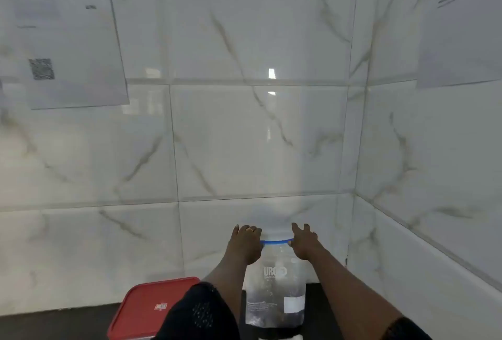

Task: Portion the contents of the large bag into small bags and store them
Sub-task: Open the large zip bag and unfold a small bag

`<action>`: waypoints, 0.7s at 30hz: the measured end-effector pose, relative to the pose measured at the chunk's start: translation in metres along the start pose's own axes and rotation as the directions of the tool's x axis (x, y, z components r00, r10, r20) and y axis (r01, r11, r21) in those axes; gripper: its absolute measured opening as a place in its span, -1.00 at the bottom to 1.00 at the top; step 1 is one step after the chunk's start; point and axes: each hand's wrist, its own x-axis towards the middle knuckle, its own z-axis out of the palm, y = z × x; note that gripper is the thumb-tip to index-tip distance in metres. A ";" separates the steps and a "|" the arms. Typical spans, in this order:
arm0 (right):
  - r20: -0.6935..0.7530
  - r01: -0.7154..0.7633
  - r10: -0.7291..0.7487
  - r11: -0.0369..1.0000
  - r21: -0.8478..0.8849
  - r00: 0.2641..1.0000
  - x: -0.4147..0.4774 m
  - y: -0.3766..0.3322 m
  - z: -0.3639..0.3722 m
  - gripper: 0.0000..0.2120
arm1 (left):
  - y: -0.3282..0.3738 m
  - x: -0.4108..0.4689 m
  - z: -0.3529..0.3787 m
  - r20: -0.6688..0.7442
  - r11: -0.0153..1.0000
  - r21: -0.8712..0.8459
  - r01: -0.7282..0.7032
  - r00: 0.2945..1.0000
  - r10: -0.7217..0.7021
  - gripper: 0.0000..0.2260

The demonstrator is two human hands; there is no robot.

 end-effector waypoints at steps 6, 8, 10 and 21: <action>-0.101 0.021 -0.033 0.993 -0.113 0.994 0.011 0.019 0.015 -0.54 | -0.004 0.013 0.029 -0.039 0.999 -0.009 0.033 0.999 -0.034 -0.67; -0.159 0.019 -0.025 0.999 -0.040 0.987 0.011 0.022 0.017 -0.63 | -0.008 0.013 0.034 -0.077 0.998 -0.032 0.049 0.996 -0.051 -0.73; -0.224 -0.008 0.019 0.999 0.052 0.974 0.011 0.025 0.017 -0.70 | -0.010 0.011 0.034 -0.090 0.998 -0.062 0.033 0.995 -0.038 -0.77; -0.395 0.162 -0.013 0.925 0.345 0.918 -0.043 0.018 -0.020 -0.91 | -0.021 -0.047 -0.028 -0.186 0.832 -0.554 -0.009 0.976 -0.113 -0.89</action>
